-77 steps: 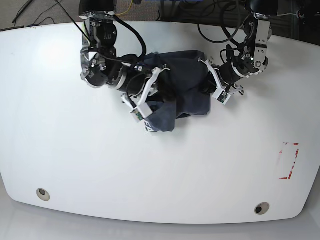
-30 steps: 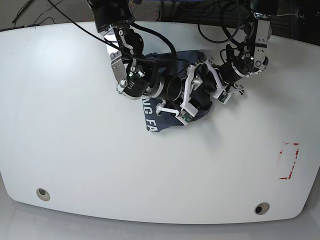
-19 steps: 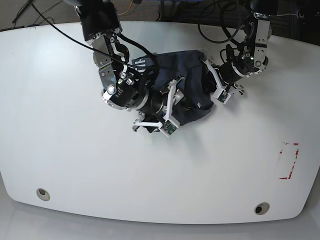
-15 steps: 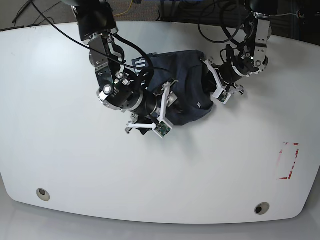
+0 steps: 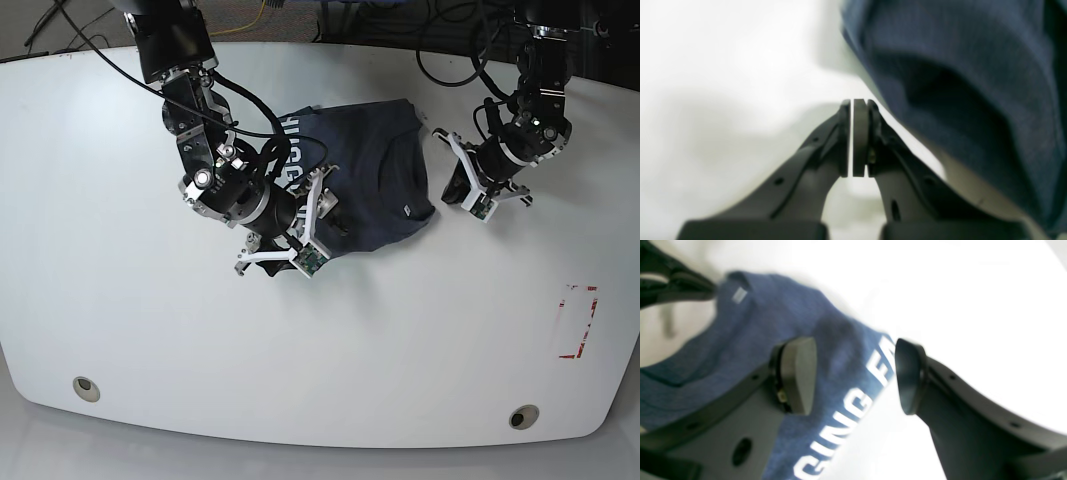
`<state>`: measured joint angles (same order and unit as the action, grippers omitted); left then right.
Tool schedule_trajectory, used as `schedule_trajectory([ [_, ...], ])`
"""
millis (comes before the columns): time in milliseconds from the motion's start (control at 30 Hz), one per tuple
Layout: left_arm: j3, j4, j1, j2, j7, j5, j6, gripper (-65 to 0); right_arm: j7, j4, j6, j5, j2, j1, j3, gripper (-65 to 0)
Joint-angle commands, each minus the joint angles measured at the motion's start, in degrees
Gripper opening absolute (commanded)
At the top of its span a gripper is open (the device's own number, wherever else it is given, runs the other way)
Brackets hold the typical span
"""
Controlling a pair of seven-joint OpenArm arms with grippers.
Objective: Layout the t-shirt on the table in an organized manner, then fold the t-shirt properly
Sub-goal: 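Hold the folded bundle with both grippers and press the layers together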
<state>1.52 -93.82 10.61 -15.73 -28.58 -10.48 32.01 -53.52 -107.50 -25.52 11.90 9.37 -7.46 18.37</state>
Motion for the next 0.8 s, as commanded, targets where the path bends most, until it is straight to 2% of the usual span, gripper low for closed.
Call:
schedule_trajectory([
  [0, 1.78, -3.81, -0.90, -0.23, 1.46, -0.99, 0.12, -65.0, 1.60, -0.85, 0.07, 0.01, 0.00, -1.11, -0.30, -29.1],
  [133, 3.18, -6.44, -1.51, 0.03, 1.54, -1.08, 0.03, -65.0, 2.75, 0.29, 0.16, 0.01, -0.27, -1.20, -1.10, -34.4],
  [300, 3.98, -10.22, -1.42, 2.93, 1.81, -1.17, -2.51, -65.0, 7.23, 3.55, 0.24, 0.01, -1.85, -1.20, -3.65, -49.5],
  [467, 3.45, -13.30, -1.25, 5.57, 1.81, -1.17, -2.34, -65.0, 9.17, 6.62, 0.07, 0.10, -2.38, -2.07, -5.67, -60.6],
  [567, 2.74, -14.35, -0.11, 6.98, 1.81, -1.26, -2.25, -65.0, 9.25, 8.03, 0.07, 0.54, -2.38, -3.31, -5.67, -62.7],
  [767, -1.65, -15.32, 1.92, 8.39, 1.81, -1.26, 2.14, -65.0, 9.52, 10.84, 0.07, 0.10, -4.22, -3.66, -5.76, -62.9],
])
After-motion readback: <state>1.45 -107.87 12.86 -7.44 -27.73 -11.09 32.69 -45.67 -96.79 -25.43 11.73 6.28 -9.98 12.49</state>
